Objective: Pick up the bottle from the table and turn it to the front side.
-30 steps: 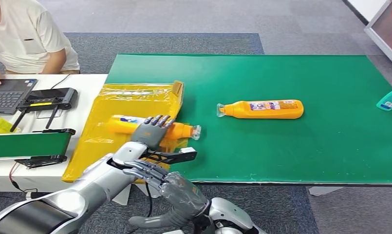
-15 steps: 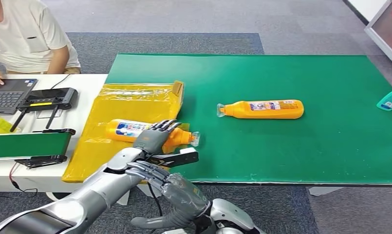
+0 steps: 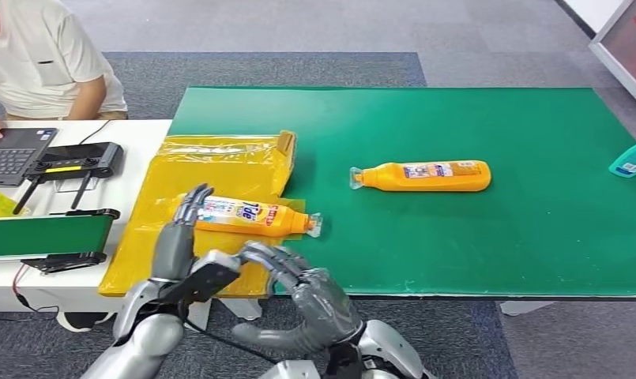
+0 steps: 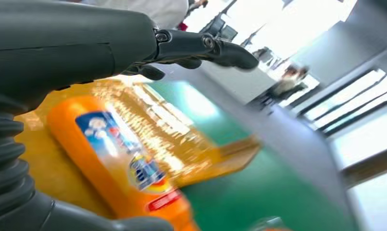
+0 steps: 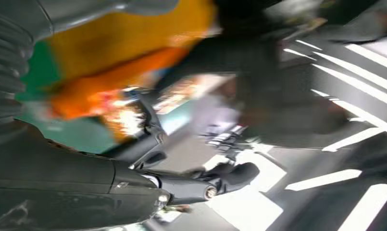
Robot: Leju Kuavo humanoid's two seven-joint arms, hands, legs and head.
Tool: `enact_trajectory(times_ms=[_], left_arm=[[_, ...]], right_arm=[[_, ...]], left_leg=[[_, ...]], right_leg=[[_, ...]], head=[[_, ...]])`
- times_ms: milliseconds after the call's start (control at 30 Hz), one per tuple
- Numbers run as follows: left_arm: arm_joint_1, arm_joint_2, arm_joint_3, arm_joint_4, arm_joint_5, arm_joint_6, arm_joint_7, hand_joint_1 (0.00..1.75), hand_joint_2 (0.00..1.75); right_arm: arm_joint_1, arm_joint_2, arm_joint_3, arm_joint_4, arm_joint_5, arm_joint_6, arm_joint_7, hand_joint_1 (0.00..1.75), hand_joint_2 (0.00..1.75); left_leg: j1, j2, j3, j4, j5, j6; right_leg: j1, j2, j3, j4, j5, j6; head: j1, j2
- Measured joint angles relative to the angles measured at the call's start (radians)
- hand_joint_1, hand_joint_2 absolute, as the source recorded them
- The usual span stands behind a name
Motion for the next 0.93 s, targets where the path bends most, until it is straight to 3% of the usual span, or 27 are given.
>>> enact_trajectory(times_ms=[167,367,500,667,933], left_arm=[[0.232,0.034,0.02,-0.275,0.132,0.0,-0.089,0.0,1.75],[0.389,0.046,0.024,-0.381,0.23,-0.038,-0.151,0.0,1.75],[0.454,0.046,0.025,-0.414,0.319,-0.06,-0.195,0.0,1.75],[0.506,0.027,0.04,-0.443,0.467,-0.158,-0.256,0.0,1.75],[0.555,-0.024,0.102,-0.446,0.504,-0.264,-0.309,0.0,1.75]], right_arm=[[0.034,-0.007,-0.034,0.007,0.021,-0.085,0.029,0.0,1.75],[0.082,-0.006,-0.097,-0.023,0.029,-0.134,0.049,0.0,1.75],[0.119,-0.005,-0.136,-0.056,0.046,-0.134,0.05,0.0,1.75],[0.146,-0.003,-0.162,-0.079,0.038,-0.139,0.058,0.0,1.75],[0.189,-0.003,-0.226,-0.118,-0.169,-0.016,0.038,0.0,1.75]], left_leg=[[0.0,0.0,0.0,0.0,-0.003,0.0],[0.0,-0.001,0.001,0.0,-0.004,0.001],[0.0,-0.001,0.001,0.0,-0.004,0.001],[0.0,-0.001,0.001,0.0,-0.004,0.001],[0.0,-0.001,0.002,0.0,-0.004,0.001]], right_leg=[[0.0,0.0,0.0,0.0,-0.002,0.001],[0.0,-0.001,0.002,0.0,-0.003,0.001],[0.0,-0.001,0.002,0.0,-0.003,0.001],[0.0,-0.001,0.003,0.0,-0.003,0.001],[0.0,-0.001,0.003,0.0,-0.003,0.001]], head=[[0.001,0.0],[0.001,0.0],[0.001,0.0],[0.001,0.0],[0.001,0.0]])
